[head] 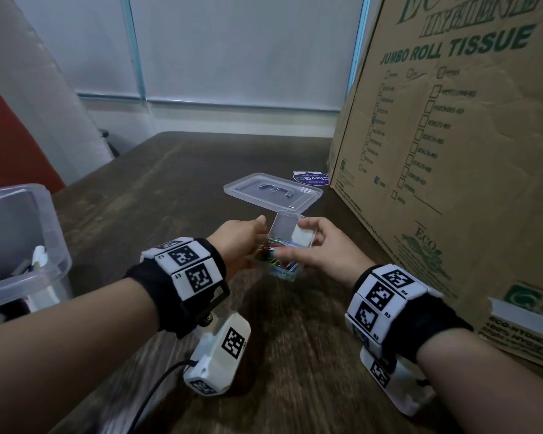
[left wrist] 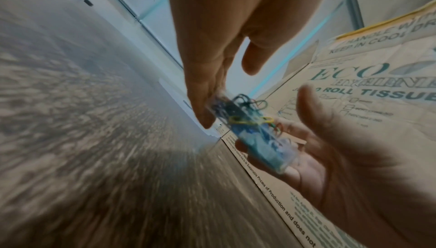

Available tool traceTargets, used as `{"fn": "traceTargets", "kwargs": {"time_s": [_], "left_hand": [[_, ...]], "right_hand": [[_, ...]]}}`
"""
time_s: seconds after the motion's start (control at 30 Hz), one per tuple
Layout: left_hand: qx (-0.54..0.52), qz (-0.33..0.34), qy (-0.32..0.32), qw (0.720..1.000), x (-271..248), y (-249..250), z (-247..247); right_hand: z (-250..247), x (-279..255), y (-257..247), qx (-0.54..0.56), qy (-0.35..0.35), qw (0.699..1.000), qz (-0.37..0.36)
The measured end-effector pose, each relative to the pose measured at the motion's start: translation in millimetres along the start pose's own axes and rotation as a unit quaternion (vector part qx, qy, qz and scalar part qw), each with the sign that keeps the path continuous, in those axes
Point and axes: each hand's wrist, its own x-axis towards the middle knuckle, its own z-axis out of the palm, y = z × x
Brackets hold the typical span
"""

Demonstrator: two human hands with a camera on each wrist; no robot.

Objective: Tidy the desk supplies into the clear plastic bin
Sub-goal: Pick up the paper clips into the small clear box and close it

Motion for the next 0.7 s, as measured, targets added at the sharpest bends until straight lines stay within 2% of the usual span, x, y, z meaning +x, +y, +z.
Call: {"fn": "traceTargets", "kwargs": {"time_s": [0.17,0.3,0.5,0.7], "left_hand": [[0.058,-0.001,-0.017,0.998,0,-1,8],[0.054,-0.005,-0.031,0.998,-1,-1,8],[-0.018,-0.011,-0.026,0.999,-1,4,11],[0.009,0.012,-0.003,1.000,3,9,17]], "right_hand": [[-1,6,7,-0.047,-0.035,0.998,0.006],[0,8,9,-0.067,-0.042,0.997,0.001],[2,0,1,0.007,-0.005,0.999,-0.039],[-1,-1,0,0.017,0.026,0.998,-0.054]]}}
